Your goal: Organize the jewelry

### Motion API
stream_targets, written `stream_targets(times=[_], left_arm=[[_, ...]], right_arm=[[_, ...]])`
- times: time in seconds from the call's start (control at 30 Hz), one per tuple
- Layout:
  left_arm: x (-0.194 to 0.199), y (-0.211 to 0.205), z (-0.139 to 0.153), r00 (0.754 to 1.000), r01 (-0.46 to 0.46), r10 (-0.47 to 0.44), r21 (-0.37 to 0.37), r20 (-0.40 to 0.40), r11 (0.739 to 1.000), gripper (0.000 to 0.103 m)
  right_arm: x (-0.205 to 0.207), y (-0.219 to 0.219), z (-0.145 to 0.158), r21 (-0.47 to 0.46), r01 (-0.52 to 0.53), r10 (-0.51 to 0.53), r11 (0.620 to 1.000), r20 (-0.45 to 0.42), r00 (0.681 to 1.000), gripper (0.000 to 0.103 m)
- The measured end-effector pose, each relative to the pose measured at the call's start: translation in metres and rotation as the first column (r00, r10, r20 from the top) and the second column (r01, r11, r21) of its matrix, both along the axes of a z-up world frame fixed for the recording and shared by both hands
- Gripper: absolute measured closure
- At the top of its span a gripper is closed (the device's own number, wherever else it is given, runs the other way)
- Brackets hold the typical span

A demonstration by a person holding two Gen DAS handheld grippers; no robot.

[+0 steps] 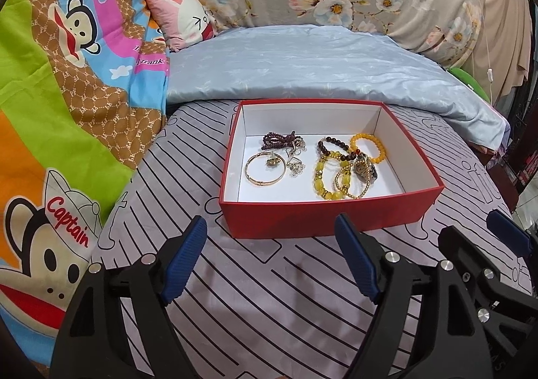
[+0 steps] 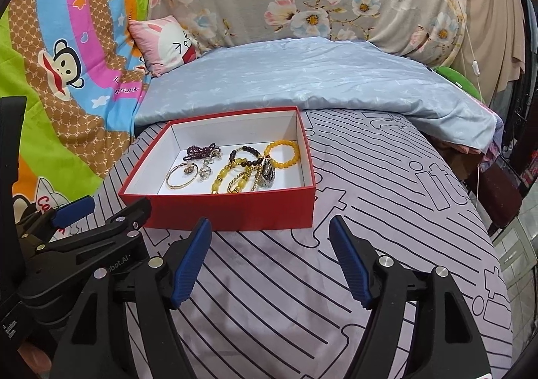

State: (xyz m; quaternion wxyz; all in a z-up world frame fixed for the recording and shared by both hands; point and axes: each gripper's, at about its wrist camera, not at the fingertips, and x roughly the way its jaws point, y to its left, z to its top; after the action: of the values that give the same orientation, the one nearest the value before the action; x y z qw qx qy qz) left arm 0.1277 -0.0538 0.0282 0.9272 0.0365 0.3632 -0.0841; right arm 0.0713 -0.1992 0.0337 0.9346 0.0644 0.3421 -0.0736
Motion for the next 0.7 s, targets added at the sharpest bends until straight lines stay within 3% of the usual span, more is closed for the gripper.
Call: stream_targets(times=[0.7], left_arm=[[-0.012,0.004,-0.003,0.999,-0.021,0.020,0.031,0.024,0.999,0.027]], right_arm=[[-0.010,0.000,-0.005,-0.023,0.014,-0.014,1.000,0.000,1.000,0.031]])
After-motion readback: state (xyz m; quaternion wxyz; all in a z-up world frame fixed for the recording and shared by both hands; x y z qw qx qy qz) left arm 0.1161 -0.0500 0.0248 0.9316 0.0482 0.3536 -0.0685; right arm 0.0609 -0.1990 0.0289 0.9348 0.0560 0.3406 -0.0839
